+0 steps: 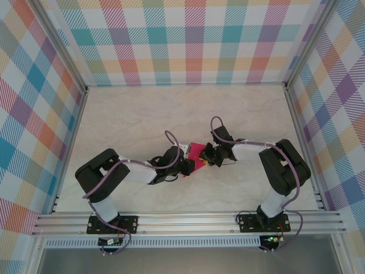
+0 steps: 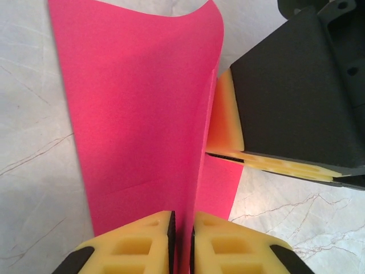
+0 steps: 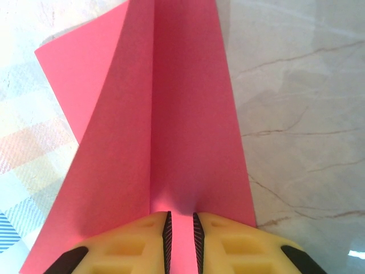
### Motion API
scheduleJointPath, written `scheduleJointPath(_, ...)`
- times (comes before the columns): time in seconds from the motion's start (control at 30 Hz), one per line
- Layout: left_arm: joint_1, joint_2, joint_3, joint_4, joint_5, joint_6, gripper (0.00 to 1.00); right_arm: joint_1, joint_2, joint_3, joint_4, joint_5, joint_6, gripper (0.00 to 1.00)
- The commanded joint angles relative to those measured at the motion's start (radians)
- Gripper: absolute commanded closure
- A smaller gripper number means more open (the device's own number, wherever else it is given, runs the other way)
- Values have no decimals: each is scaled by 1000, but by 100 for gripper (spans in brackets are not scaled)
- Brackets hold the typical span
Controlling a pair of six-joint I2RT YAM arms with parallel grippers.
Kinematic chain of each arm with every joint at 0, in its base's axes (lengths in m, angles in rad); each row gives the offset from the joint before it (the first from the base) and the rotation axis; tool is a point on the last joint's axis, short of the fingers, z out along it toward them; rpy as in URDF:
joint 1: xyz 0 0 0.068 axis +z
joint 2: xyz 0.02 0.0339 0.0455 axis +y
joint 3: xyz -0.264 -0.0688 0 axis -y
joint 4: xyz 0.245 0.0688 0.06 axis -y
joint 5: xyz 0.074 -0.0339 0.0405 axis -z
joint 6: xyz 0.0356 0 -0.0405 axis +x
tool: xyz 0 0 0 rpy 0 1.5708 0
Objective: Fold a paper plane with a square sheet of paper (pick it up from the middle)
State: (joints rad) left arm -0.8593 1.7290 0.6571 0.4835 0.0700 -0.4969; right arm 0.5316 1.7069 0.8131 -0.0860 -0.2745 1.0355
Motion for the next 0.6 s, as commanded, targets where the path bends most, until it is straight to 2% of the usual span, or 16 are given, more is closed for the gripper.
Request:
scheduleJointPath(0.0,17,11,-17,47,22,-40,86,-7,10,-23,-17,23,12,79)
scheduleJointPath(0.33,59,48,-46,125,88,-140,88,-9,8,-26,-26,25,9,79)
scheduleJointPath(0.57,77,54,-68,140,73,-201,91,-10,-17,-10,-2,1,-61,76)
